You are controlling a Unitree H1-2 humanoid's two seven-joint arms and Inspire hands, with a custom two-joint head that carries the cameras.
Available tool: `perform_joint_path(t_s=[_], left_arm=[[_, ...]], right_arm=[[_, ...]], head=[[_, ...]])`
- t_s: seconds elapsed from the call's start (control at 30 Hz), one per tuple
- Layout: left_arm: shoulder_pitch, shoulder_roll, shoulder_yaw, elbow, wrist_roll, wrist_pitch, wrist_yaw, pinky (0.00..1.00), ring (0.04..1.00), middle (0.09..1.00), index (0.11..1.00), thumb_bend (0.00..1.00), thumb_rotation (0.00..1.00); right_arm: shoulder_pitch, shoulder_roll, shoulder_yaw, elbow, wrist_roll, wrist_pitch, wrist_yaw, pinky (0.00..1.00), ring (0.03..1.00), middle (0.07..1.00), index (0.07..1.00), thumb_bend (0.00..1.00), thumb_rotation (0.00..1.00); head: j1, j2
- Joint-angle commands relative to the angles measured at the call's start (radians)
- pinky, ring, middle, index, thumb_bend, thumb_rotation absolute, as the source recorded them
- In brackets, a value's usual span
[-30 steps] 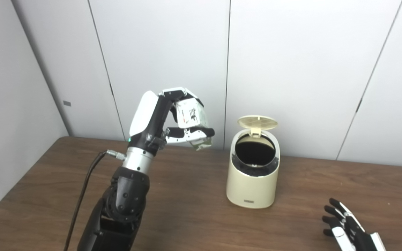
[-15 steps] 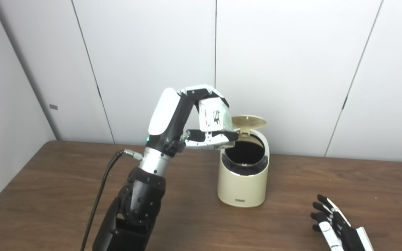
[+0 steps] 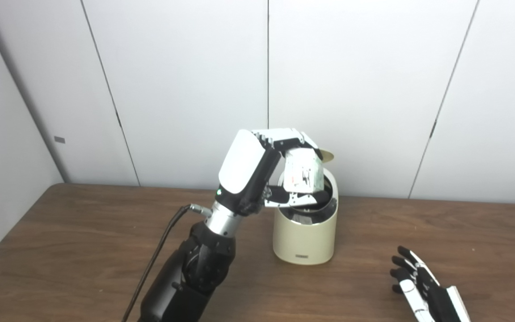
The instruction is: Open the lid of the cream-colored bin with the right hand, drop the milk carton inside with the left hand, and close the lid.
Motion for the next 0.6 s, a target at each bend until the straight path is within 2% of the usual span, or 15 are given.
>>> perform_joint_path(t_s=[0.0,0.1,0.23,0.57], left_arm=[[-0.075,0.033,-0.023,0.003,0.011,-0.016,0.106,0.36,0.435,0.516,0.484,0.48,0.00],[-0.089,0.054,-0.065,0.031,0.025,-0.015,0.159,0.37,0.434,0.511,0.486,0.48,0.00],[-0.110,0.076,-0.113,0.069,0.030,-0.015,0.219,0.36,0.430,0.513,0.493,0.48,0.00],[-0.158,0.108,-0.197,0.162,0.032,-0.016,0.328,0.34,0.422,0.506,0.477,0.48,0.00]], right_arm=[[-0.022,0.004,0.009,-0.032,-0.009,-0.019,-0.004,0.69,0.795,0.851,0.904,0.41,0.89],[-0.022,0.001,0.017,-0.032,-0.027,-0.012,-0.006,0.70,0.795,0.850,0.902,0.43,0.92],[-0.023,0.003,0.018,-0.035,-0.028,-0.008,-0.008,0.70,0.798,0.853,0.901,0.43,0.92],[-0.026,0.002,0.021,-0.037,-0.026,-0.001,-0.010,0.70,0.792,0.848,0.907,0.43,0.95]], head=[[-0.002,0.000],[-0.004,-0.001],[-0.006,-0.002],[-0.007,-0.002]])
